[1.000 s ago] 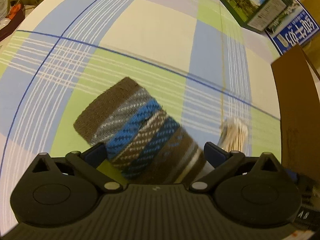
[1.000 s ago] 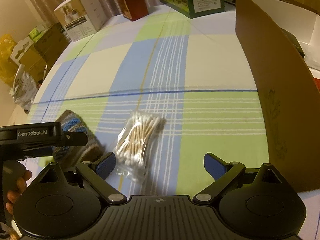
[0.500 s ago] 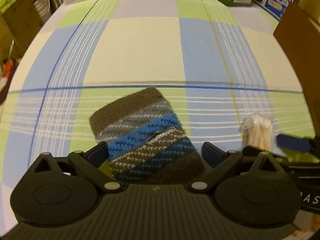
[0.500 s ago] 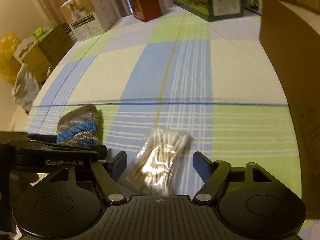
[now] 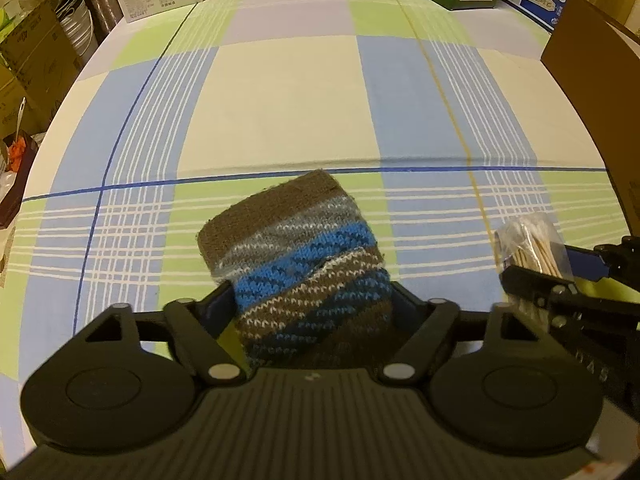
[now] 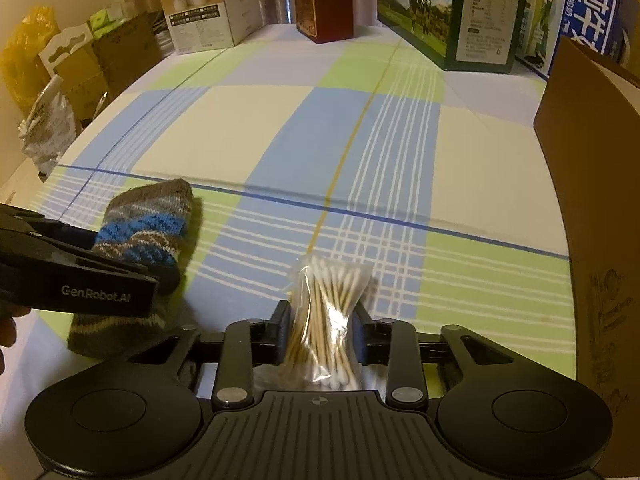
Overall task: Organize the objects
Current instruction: 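Close the left tool on the knitted sock while the right tool grasps the cotton-swab bag, then carry the knitted sock and cotton-swab bag over the brown box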
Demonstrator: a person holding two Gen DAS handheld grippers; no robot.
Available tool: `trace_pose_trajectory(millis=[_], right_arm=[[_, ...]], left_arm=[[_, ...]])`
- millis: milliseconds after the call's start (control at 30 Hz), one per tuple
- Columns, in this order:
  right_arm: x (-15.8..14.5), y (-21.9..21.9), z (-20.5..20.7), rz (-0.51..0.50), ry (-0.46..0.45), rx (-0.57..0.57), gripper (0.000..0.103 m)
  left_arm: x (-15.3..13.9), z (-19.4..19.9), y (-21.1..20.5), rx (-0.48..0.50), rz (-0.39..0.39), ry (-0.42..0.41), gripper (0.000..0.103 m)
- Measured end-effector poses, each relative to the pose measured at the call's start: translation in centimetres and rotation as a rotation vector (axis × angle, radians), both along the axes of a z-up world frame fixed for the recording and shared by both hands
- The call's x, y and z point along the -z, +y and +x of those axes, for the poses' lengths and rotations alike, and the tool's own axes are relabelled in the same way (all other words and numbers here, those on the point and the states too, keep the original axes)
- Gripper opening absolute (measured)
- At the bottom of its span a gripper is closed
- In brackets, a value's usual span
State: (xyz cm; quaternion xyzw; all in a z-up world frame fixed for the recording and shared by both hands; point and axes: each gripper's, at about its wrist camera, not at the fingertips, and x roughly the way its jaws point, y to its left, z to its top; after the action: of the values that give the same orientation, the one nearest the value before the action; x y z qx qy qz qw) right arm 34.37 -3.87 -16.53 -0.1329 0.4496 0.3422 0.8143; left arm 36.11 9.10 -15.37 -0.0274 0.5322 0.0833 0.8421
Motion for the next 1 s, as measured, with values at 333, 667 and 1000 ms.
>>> trace_pose_trajectory(millis=[333, 667, 1000], right_arm=[[-0.2, -0.8, -0.7, 0.014, 0.025, -0.013, 0.024], [-0.5, -2.6, -1.8, 0.022, 0.061, -0.006, 0.023], [-1.6, -4.6, -3.2, 0.044, 0.088, 0.013, 0.022]], left_arm=[[-0.9, -1.7, 0.2, 0.002, -0.006, -0.02, 0.035], [-1.6, -4.8, -0.3, 0.01, -0.052, -0.002, 0.031], [-2.7, -7.0, -2.0, 0.036, -0.076, -0.006, 0.031]])
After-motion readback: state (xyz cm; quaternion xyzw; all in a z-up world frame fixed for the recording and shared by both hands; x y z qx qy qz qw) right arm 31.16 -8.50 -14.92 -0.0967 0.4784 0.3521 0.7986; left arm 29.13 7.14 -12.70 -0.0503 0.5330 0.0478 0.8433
